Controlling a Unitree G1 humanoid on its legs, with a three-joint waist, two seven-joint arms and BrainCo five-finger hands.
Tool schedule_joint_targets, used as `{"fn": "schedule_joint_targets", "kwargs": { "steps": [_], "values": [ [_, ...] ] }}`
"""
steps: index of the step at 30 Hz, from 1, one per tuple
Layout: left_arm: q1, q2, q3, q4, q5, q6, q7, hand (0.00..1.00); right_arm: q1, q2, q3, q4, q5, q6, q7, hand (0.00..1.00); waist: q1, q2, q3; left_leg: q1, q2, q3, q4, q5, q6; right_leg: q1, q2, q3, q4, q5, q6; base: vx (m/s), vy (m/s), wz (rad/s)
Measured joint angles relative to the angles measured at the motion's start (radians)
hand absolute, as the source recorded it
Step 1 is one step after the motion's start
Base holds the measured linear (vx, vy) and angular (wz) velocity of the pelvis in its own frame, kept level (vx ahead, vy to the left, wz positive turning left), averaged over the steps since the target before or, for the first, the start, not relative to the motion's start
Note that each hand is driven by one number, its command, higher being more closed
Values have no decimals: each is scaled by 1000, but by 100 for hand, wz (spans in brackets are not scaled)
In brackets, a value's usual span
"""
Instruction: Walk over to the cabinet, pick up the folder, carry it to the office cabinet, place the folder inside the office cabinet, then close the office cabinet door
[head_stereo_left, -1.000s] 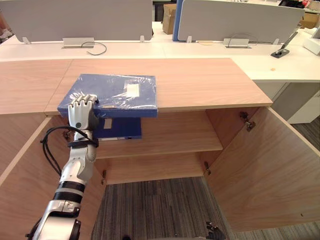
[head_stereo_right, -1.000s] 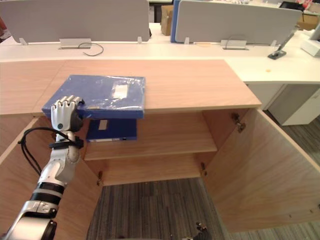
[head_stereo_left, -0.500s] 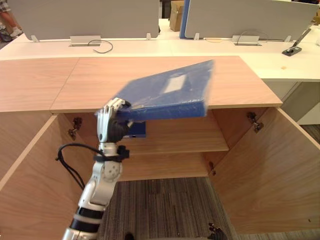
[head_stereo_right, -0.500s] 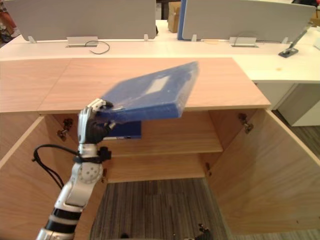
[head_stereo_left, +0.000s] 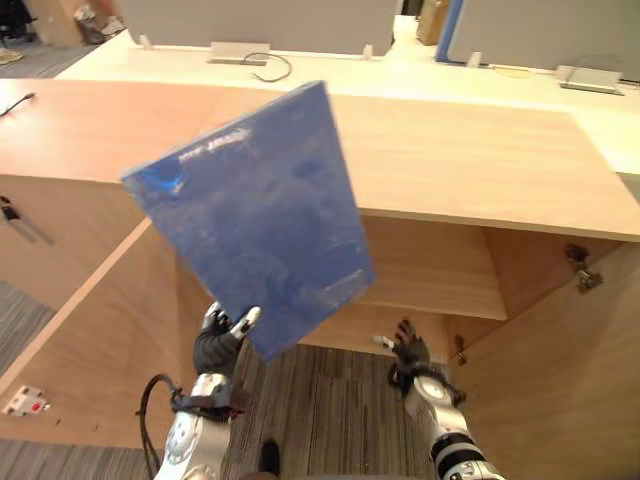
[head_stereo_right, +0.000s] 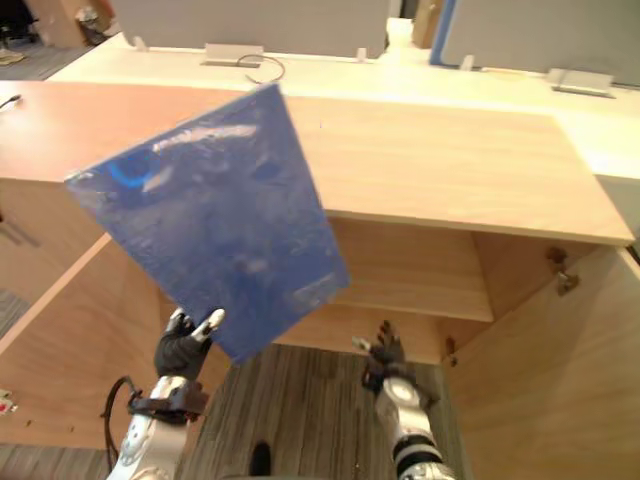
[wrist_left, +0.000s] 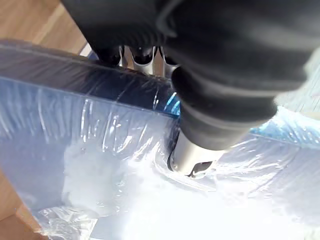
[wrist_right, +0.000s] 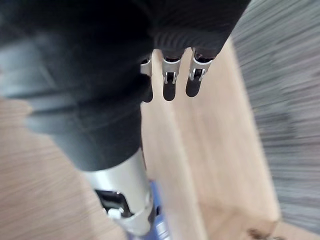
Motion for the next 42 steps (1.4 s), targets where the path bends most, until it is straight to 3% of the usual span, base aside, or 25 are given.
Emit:
{"fn": "schedule_joint_targets", "kwargs": {
  "steps": [6,15,17,19,22,26,28,30,35,42],
  "values": [
    [-4,-69,35,-56,-31,0,-1,100,84,31,-21,-186,-3,-18,-66,0,-12,-1,1,5,-6,0,0,-1,1,-2,-4,7,10,1,-1,-10,12,-4],
    [8,-140,82,-61,16,0,-2,100,185,69,-20,-494,0,-30,-75,0,-26,0,1,6,-6,6,0,7,6,-5,-5,12,9,0,-1,-52,12,-4],
    [24,-150,83,-67,29,0,0,100,190,69,-18,-598,-63,-37,-120,0,-26,0,1,7,-6,7,0,9,5,-5,-5,12,8,0,-1,0,0,0],
    [40,-160,72,-82,52,0,8,100,190,70,-13,-746,-212,-48,-191,0,-26,0,1,10,-6,7,0,11,5,-2,-4,12,8,0,-1,0,0,0],
    [39,-164,65,-95,91,0,18,100,178,70,29,-850,-311,-56,-234,0,-26,1,0,16,-5,11,0,11,4,2,-4,13,8,0,-1,-10,3,-3],
    [16,-162,65,-101,141,0,22,100,132,65,122,-893,-351,-78,-227,0,-26,2,-3,21,-1,23,0,11,4,0,-2,31,8,0,-1,-24,9,-11],
    [-8,-158,68,-101,167,0,22,100,70,60,172,-893,-332,-87,-186,0,-26,5,-5,21,1,25,0,11,3,-2,-1,33,8,1,-1,-28,6,-4],
    [-25,-153,77,-100,194,0,20,100,-36,58,223,-832,-199,-126,-107,0,-27,6,-18,21,2,26,0,12,2,-2,1,34,8,2,-2,0,0,0],
    [-57,-143,93,-100,270,-2,19,100,-218,57,299,-641,71,-128,28,0,-15,6,-30,21,3,23,0,15,2,-1,2,34,8,5,-4,0,0,0],
    [-55,-141,136,-100,308,-2,26,100,-340,11,320,-515,224,-97,70,0,-4,7,-31,21,0,17,0,21,6,1,0,30,10,9,-3,-4,3,0]
  ]
}}
